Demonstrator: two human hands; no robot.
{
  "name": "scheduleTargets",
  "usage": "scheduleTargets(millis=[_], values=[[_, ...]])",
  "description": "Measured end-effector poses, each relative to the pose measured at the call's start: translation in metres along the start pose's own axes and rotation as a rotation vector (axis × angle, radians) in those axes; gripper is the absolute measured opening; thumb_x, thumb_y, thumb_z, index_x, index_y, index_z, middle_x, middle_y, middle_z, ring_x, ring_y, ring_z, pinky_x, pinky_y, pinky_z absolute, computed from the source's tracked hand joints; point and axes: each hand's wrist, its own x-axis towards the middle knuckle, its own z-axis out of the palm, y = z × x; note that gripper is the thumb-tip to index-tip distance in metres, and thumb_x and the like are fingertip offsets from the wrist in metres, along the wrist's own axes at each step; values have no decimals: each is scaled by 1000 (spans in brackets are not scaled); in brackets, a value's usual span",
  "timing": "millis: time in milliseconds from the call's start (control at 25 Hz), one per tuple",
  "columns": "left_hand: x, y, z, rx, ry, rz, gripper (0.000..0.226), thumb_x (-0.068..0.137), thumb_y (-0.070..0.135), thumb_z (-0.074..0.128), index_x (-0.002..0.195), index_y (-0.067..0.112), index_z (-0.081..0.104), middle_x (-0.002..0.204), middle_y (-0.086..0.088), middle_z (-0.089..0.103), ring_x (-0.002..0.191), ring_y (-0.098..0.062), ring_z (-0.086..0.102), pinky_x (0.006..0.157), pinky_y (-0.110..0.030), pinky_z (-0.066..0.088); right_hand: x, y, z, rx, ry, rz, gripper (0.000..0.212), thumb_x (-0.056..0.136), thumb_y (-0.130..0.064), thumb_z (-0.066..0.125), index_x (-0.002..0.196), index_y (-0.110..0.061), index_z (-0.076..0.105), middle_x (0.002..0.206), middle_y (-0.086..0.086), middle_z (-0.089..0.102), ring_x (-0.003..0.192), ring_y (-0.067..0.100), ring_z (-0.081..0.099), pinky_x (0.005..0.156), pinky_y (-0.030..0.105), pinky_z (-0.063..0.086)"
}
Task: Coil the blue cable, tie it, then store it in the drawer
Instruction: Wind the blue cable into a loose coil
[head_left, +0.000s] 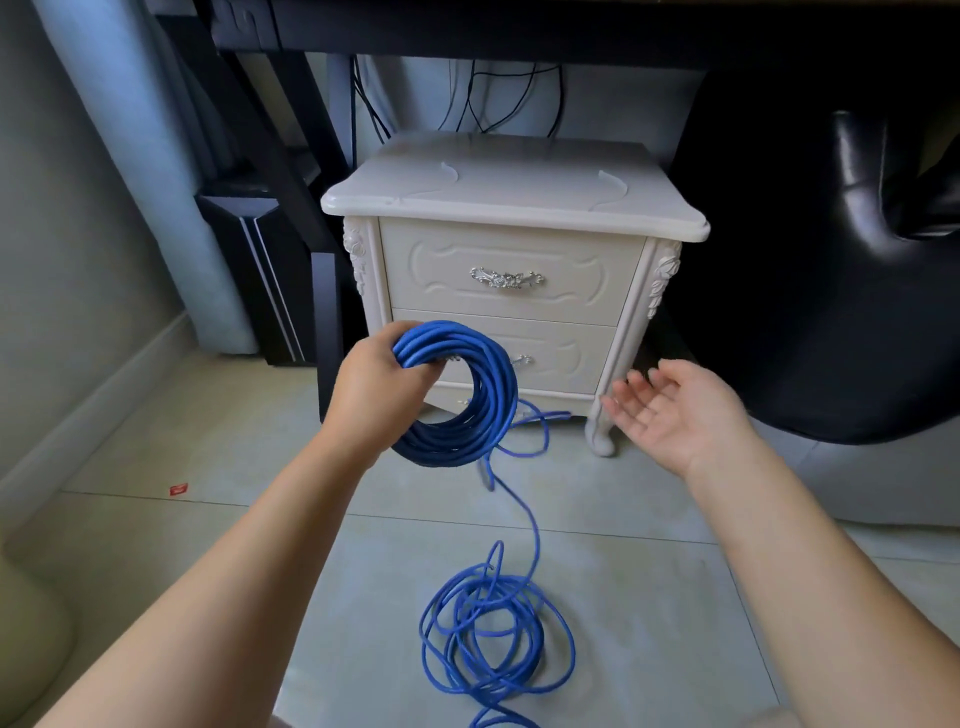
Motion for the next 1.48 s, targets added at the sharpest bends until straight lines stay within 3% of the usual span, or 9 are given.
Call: scheduleTargets(millis=[120,240,320,520,680,960,1160,1320,1480], values=[[-5,6,1,43,-60,105,20,88,17,67,99,34,67,81,13,70,75,-4,63,66,-19,46,-13,6,11,-468,-148,-385,10,91,-14,62,97,-21,57,89,-1,63,89,13,61,86,30,49],[-10,14,2,106,-178,232,29,86,12,68,99,38,65,84,15,70,78,1,63,69,-12,46,-24,30,17,-897,-571,-501,72,73,-25,80,134,-40,45,134,-16,54,127,-7,44,94,8,37],[-13,18,2,136,-276,291,32,84,9,68,102,36,66,86,16,71,80,1,64,75,-16,48,-25,41,19,-929,-700,-440,92,67,-28,82,143,-47,34,143,-17,48,131,-4,44,101,16,39],[-15,18,-2,3,-291,258,33,85,6,69,101,34,68,85,18,70,77,-1,64,72,-17,47,-30,41,22,-1068,-646,-474,33,75,-32,78,105,-31,65,93,-4,71,87,13,67,87,36,52],[-15,18,2,-105,-246,187,29,86,3,65,102,26,69,77,18,68,66,2,58,62,-10,42,-35,43,23,-1208,-441,-576,28,75,-50,70,89,-27,61,83,1,66,72,15,58,75,36,52],[-18,22,13,-273,-68,103,33,87,1,64,101,29,70,80,18,69,70,2,61,66,-13,45,-43,60,28,-931,-302,-378,17,83,-24,71,95,-23,59,80,0,64,67,15,61,63,31,55],[-25,20,30,-580,87,-141,24,90,7,60,101,26,69,62,9,56,58,-15,48,66,-35,43,-46,74,32,-505,-341,-181,21,88,-10,67,104,-22,59,101,19,71,88,38,71,77,60,57],[-33,19,36,-682,-17,-252,14,90,11,64,96,24,68,67,2,61,73,-21,58,79,-42,49,-42,75,34,-421,-273,-192,23,89,-1,59,96,-22,57,84,13,71,79,32,72,80,63,55],[-21,21,12,-483,-279,-171,28,83,14,72,109,22,69,106,-10,73,98,-20,70,95,-41,50,-34,50,28,-598,-287,-291,32,79,7,60,92,-22,58,76,8,70,73,27,70,63,38,54]])
